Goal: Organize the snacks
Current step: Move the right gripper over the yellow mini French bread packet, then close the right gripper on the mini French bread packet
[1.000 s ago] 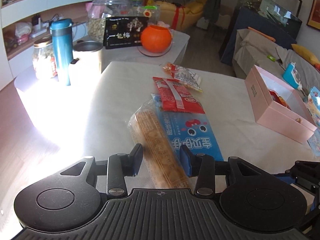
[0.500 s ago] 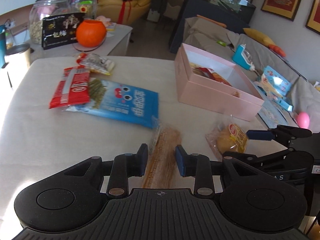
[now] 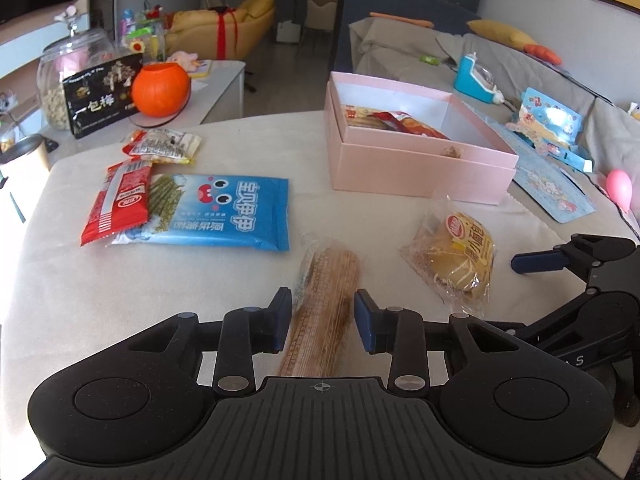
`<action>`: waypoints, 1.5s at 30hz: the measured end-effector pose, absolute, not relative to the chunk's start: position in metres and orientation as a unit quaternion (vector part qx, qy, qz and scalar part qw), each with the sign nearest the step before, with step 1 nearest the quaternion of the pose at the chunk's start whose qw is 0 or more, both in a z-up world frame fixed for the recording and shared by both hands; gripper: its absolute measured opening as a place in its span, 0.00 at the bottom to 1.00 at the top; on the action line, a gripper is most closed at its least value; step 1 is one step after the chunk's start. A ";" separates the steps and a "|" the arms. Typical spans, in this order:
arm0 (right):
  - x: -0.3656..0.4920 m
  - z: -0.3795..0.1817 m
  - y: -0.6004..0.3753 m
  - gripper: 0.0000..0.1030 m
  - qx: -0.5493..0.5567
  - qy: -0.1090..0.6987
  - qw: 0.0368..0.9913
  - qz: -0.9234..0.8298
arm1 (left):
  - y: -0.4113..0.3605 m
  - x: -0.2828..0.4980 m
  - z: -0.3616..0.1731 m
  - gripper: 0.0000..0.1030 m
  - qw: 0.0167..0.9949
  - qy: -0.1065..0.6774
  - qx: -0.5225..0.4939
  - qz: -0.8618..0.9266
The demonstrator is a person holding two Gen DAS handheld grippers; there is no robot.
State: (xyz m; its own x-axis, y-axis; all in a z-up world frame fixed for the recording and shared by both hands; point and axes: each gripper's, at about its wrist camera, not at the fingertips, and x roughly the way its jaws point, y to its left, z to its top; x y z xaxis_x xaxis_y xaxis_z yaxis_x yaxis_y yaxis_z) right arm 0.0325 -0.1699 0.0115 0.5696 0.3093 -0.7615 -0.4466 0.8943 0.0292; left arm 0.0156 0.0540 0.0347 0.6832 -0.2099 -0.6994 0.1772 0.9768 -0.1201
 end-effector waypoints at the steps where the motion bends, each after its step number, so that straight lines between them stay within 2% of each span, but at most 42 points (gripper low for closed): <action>1: 0.033 0.012 -0.169 1.00 -0.085 0.414 0.880 0.215 | 0.055 0.013 0.035 0.37 0.916 0.386 -0.020 -0.108; 4: 0.033 0.014 -0.169 1.00 -0.092 0.423 0.873 0.226 | 0.057 0.004 0.036 0.38 0.908 0.402 -0.001 -0.119; 8: 0.031 0.025 -0.178 0.93 -0.059 0.431 0.870 0.234 | 0.062 -0.006 0.026 0.38 0.892 0.434 0.011 -0.128; 14: 0.055 0.038 -0.169 0.93 0.007 0.433 0.883 0.183 | 0.073 0.001 0.020 0.35 0.900 0.418 -0.052 -0.114; 19: 0.089 0.032 -0.140 0.93 0.014 0.432 0.893 0.128 | 0.077 0.018 0.019 0.35 0.903 0.410 -0.089 -0.094; 31: 0.087 0.022 -0.143 0.93 -0.007 0.431 0.891 0.143 | 0.070 0.032 0.017 0.36 0.903 0.403 -0.118 -0.085; 39: 0.075 0.023 -0.176 0.93 0.034 0.439 0.890 0.117 | 0.057 0.039 0.015 0.36 0.908 0.392 -0.111 -0.096; 45: 0.097 0.022 -0.154 0.93 0.044 0.441 0.888 0.125 | 0.061 0.036 0.012 0.36 0.909 0.386 -0.113 -0.106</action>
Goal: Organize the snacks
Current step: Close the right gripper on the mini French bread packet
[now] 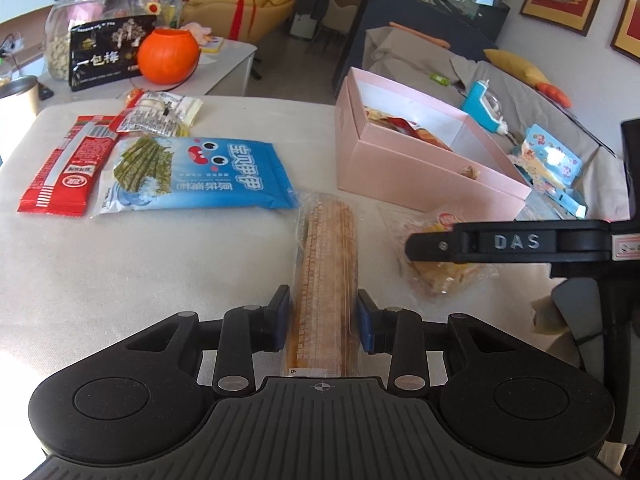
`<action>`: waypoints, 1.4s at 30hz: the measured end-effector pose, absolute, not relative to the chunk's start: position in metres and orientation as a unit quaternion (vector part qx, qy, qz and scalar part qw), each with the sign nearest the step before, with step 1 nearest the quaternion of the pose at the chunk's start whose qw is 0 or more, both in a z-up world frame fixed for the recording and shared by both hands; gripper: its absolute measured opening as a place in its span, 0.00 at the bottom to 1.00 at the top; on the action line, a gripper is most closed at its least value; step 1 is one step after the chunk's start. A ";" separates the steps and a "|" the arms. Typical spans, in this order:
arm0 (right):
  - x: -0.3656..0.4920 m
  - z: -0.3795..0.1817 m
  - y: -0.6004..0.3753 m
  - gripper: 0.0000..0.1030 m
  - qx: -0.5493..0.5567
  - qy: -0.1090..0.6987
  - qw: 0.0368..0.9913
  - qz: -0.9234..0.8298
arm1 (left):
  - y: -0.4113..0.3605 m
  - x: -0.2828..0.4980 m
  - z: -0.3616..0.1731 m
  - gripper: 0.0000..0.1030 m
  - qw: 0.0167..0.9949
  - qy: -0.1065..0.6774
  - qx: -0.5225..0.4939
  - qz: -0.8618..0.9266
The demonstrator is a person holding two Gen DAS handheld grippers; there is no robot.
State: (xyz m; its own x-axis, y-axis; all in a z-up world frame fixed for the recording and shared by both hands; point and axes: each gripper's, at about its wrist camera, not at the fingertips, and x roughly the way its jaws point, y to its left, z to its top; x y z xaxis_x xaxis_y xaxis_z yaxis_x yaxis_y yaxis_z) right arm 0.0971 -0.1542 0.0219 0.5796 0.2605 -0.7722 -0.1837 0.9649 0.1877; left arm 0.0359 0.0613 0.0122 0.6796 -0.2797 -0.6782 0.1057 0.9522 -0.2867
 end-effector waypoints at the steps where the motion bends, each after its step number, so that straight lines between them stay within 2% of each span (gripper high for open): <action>1: 0.101 0.021 -0.147 0.93 0.038 0.440 0.888 0.127 | 0.061 0.035 0.012 0.36 0.910 0.386 -0.112 -0.107; 8: 0.104 0.020 -0.130 0.93 0.013 0.445 0.878 0.176 | 0.063 0.033 0.010 0.37 0.912 0.379 -0.109 -0.114; 19: 0.065 0.023 -0.178 0.93 -0.060 0.438 0.874 0.203 | 0.062 0.031 0.010 0.37 0.913 0.377 -0.106 -0.113; 29: 0.071 0.024 -0.165 0.93 -0.056 0.441 0.873 0.200 | 0.057 0.028 0.013 0.38 0.913 0.383 -0.078 -0.116; 34: 0.053 0.032 -0.164 0.92 -0.126 0.426 0.869 0.218 | 0.057 0.027 0.011 0.39 0.914 0.381 -0.076 -0.117; 39: 0.024 0.044 -0.183 0.92 -0.201 0.366 0.882 0.220 | 0.057 0.027 0.011 0.39 0.914 0.380 -0.077 -0.115; 42: 0.027 0.046 -0.194 0.92 -0.192 0.385 0.882 0.194 | 0.058 0.026 0.011 0.39 0.914 0.380 -0.083 -0.116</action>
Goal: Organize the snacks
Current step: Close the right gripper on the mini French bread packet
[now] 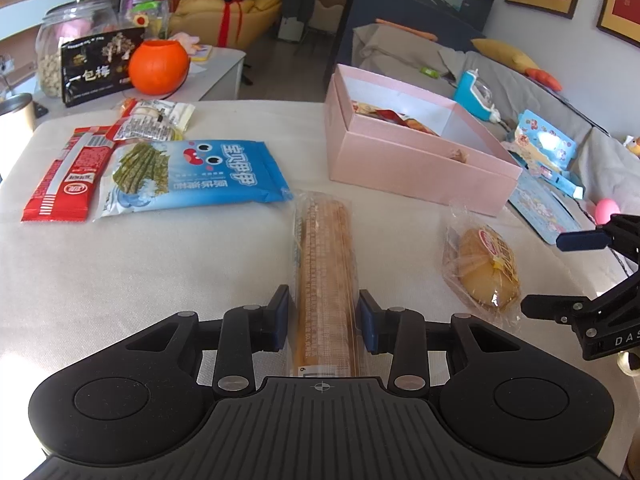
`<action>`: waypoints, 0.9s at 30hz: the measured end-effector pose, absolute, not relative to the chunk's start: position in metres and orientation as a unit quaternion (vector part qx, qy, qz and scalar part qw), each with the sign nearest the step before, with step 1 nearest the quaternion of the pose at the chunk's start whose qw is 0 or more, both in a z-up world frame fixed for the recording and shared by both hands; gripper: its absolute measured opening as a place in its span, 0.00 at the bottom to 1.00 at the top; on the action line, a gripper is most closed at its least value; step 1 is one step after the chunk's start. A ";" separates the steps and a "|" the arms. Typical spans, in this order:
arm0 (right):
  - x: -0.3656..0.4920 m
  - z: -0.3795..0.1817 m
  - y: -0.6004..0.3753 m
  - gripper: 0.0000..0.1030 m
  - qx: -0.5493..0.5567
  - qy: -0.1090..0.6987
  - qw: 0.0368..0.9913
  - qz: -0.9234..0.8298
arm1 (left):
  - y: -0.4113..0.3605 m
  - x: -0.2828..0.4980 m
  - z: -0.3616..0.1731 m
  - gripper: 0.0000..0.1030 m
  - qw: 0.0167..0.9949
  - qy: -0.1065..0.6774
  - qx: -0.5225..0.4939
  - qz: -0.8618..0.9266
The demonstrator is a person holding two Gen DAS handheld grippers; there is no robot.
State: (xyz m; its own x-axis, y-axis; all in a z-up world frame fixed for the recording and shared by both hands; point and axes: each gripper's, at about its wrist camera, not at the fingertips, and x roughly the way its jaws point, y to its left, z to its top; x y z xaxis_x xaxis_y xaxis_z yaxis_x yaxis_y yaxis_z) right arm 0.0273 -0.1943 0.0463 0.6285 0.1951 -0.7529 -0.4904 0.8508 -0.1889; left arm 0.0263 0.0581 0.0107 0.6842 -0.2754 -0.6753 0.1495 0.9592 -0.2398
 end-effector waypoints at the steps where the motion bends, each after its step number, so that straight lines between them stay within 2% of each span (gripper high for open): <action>1: 0.030 0.047 -0.198 0.92 -0.174 0.400 0.879 0.194 | 0.058 0.026 0.011 0.39 0.914 0.380 -0.084 -0.116; 6: 0.050 0.048 -0.210 0.85 -0.022 0.454 0.863 0.221 | 0.058 0.026 0.011 0.39 0.914 0.381 -0.082 -0.114; 10: 0.072 0.043 -0.188 0.83 0.028 0.456 0.863 0.218 | 0.057 0.026 0.011 0.39 0.914 0.381 -0.079 -0.112; 13: 0.088 0.036 -0.170 0.80 0.040 0.454 0.866 0.206 | 0.054 0.029 0.013 0.39 0.912 0.389 -0.075 -0.110; 16: 0.093 0.028 -0.156 0.68 0.017 0.468 0.860 0.204 | 0.052 0.035 0.017 0.39 0.906 0.402 -0.065 -0.113; 18: 0.088 0.026 -0.158 0.66 0.004 0.464 0.861 0.209 | 0.050 0.040 0.019 0.39 0.902 0.412 -0.052 -0.118; 22: 0.077 0.030 -0.176 0.51 -0.001 0.465 0.861 0.206 | 0.036 0.037 0.023 0.36 0.892 0.429 0.020 -0.142; 24: 0.069 0.034 -0.187 0.50 -0.007 0.467 0.858 0.214 | 0.036 0.026 0.026 0.32 0.892 0.421 0.022 -0.164; 27: 0.058 0.047 -0.203 0.50 -0.017 0.450 0.866 0.217 | 0.043 0.021 0.047 0.31 0.898 0.394 -0.034 -0.191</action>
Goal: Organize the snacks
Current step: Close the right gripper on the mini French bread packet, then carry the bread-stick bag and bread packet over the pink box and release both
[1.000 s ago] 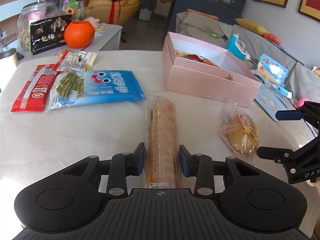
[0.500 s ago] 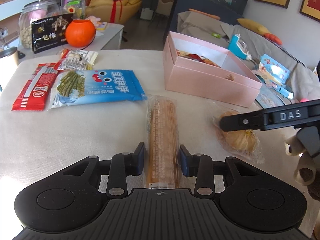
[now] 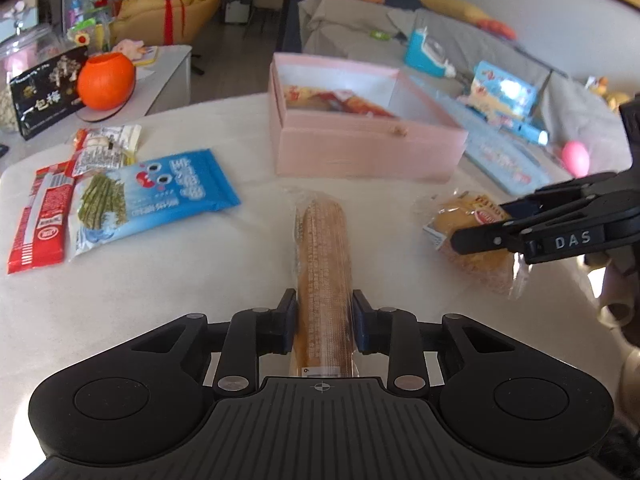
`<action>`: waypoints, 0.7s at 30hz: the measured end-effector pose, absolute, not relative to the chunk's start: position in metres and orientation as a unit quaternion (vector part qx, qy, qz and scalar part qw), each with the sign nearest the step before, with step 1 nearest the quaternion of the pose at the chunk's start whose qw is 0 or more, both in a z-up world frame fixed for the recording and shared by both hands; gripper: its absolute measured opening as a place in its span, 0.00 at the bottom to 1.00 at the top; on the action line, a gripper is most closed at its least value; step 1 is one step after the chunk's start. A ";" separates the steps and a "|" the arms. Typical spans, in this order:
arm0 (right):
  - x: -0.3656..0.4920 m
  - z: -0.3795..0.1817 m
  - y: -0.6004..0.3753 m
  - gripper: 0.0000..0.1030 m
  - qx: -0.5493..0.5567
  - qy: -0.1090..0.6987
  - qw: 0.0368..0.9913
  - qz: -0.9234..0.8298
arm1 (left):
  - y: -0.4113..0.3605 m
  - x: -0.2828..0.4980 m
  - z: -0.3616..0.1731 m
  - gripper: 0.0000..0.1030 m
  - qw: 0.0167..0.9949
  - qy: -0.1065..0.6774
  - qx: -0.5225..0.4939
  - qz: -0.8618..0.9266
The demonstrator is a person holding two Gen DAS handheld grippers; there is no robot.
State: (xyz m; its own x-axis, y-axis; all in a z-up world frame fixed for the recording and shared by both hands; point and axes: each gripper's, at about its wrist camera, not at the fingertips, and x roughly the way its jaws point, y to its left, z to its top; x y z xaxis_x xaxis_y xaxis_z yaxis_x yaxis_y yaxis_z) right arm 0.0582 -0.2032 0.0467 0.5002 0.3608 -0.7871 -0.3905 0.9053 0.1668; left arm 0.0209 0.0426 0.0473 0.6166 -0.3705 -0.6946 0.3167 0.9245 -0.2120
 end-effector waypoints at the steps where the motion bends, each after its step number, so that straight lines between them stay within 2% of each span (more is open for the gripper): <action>1: 0.058 0.056 -0.208 0.50 -0.015 0.440 0.871 0.218 | 0.044 0.022 0.062 0.31 0.904 0.374 -0.050 -0.199; 7: 0.076 0.163 -0.244 0.50 0.041 0.303 0.929 0.210 | 0.030 0.048 0.165 0.31 0.940 0.241 -0.052 -0.236; 10: 0.099 0.201 -0.245 0.50 0.031 0.260 0.947 0.186 | 0.020 0.089 0.189 0.33 0.942 0.208 -0.078 -0.252; 13: 0.131 0.220 -0.238 0.51 0.018 0.238 0.958 0.158 | 0.007 0.153 0.176 0.38 0.933 0.229 -0.111 -0.255; 15: 0.156 0.219 -0.229 0.72 -0.004 0.242 0.959 0.149 | 0.008 0.186 0.153 0.36 0.924 0.282 -0.138 -0.220; 16: 0.169 0.214 -0.226 0.77 -0.009 0.260 0.956 0.136 | 0.017 0.191 0.142 0.36 0.922 0.286 -0.161 -0.205; 18: 0.182 0.201 -0.229 0.77 0.001 0.297 0.946 0.133 | 0.038 0.187 0.128 0.36 0.918 0.284 -0.179 -0.210; 21: 0.179 0.183 -0.239 0.77 0.011 0.313 0.937 0.154 | 0.067 0.174 0.111 0.36 0.928 0.304 -0.136 -0.168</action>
State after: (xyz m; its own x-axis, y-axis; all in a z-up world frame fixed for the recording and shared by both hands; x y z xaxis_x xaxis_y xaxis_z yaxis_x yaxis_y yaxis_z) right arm 0.1787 -0.2391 0.1830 0.7567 0.2960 -0.5830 -0.2825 0.9521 0.1168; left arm 0.1735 0.0673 0.1105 0.7593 -0.3934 -0.5184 0.2287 0.9071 -0.3535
